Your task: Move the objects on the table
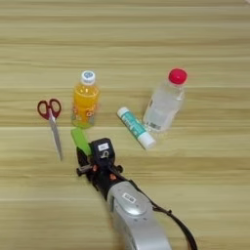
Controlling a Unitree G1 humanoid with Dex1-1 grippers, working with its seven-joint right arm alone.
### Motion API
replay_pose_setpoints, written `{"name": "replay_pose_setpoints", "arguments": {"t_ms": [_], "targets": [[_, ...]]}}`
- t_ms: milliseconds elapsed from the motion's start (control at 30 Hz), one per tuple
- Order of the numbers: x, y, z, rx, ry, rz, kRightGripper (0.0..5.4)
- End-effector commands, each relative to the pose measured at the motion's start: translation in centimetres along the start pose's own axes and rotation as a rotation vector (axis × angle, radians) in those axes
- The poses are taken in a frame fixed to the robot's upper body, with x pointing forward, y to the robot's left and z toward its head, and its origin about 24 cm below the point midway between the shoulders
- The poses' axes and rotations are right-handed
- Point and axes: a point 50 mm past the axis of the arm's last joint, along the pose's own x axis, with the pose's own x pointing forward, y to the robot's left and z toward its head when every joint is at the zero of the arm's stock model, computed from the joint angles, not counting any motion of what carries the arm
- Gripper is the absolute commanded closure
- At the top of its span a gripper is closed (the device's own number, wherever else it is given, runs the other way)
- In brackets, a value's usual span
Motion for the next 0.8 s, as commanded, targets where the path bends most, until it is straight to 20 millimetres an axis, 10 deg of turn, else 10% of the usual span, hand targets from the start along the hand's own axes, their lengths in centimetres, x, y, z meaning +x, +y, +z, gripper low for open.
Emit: {"name": "replay_pose_setpoints", "arguments": {"t_ms": [33, 633, 800], "targets": [[0.2, 0.7, 2.0, -0.016, -0.097, 0.026, 4.02], [2.2, 0.2, 0.9, -0.047, -0.068, 0.013, 4.02], [2.3, 0.1, 0.8, -0.058, -0.071, 0.011, 3.24]]}}
